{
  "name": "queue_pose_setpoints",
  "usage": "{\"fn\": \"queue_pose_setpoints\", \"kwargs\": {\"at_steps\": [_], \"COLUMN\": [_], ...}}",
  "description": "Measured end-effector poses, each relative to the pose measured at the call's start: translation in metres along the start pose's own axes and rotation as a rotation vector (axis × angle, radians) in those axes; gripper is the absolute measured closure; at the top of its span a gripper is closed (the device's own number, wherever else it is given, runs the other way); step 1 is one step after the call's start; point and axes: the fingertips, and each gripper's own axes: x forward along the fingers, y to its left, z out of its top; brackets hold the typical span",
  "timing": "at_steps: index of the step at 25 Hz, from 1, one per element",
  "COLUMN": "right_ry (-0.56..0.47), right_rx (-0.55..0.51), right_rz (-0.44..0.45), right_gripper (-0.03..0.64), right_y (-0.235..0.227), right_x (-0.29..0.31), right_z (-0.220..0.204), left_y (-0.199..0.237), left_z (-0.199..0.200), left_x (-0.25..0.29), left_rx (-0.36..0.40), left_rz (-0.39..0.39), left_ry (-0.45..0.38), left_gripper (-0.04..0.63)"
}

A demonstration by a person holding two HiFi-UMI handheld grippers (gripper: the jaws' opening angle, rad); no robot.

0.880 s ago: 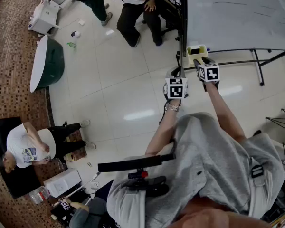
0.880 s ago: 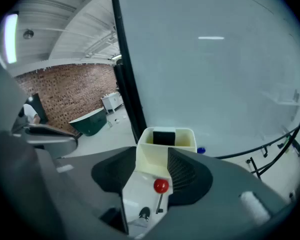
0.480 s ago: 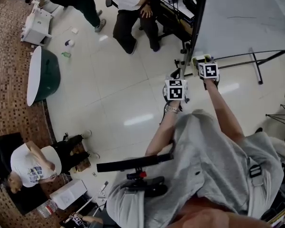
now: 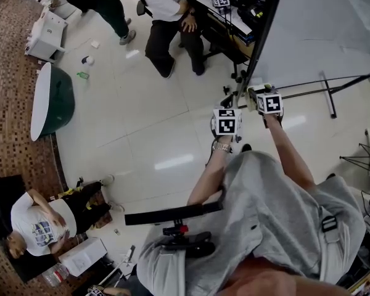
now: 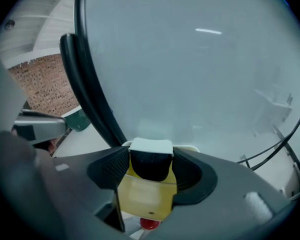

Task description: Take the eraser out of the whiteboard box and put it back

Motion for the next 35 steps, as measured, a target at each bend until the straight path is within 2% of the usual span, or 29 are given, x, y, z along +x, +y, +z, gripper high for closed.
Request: {"fn": "queue_pose_setpoints", "kwargs": {"at_steps": [7,11,19,24,32,33,34,35], "right_ry": [-0.152,-0.139,0.001,0.053,-0.053,-0.076,-0.098,-0.116], "right_rx": [-0.007,0.019,0.032,-0.001,0.041,0.029,0.016,0.007], "right_rz": [0.087,0.125,0.082,0.034,0.018,0.013,0.012,0.018], "right_gripper": [0.342,0.342,0.342,0.337,0.328,0.345,0.422,0.563], "right_y": [0.013,0.016,0.001,-0.005,-0.009,-0.008,-0.008,-0.008], "right_x": [-0.085,-0.119,-0.067,-0.041,-0.070,-0.075,-0.079,-0.084], "right_z": [0.049,0.050,-0.012,-0.038,-0.024,-0.022,-0.021,-0.023], "left_y": [0.004,0.004,-0.010,-0.015,-0.047,-0.050,-0.053,-0.057], "left_z": [0.008,0.002,0.003,-0.003,-0.032,-0.035,-0.037,-0.039], "left_x": [0.005,0.007,0.013,0.010,0.005,0.003,0.000,-0.002], "left_rx": [-0.014,-0.018,-0.002,-0.008,-0.010,-0.007,-0.005,-0.003], "left_rz": [0.010,0.009,-0.014,-0.027,-0.064,-0.060,-0.052,-0.041], "left_ry": [-0.011,0.005,0.009,0.015,0.044,0.044,0.043,0.040], "left_gripper": [0.592,0.592,0.592,0.592,0.592,0.592,0.592,0.592]}}
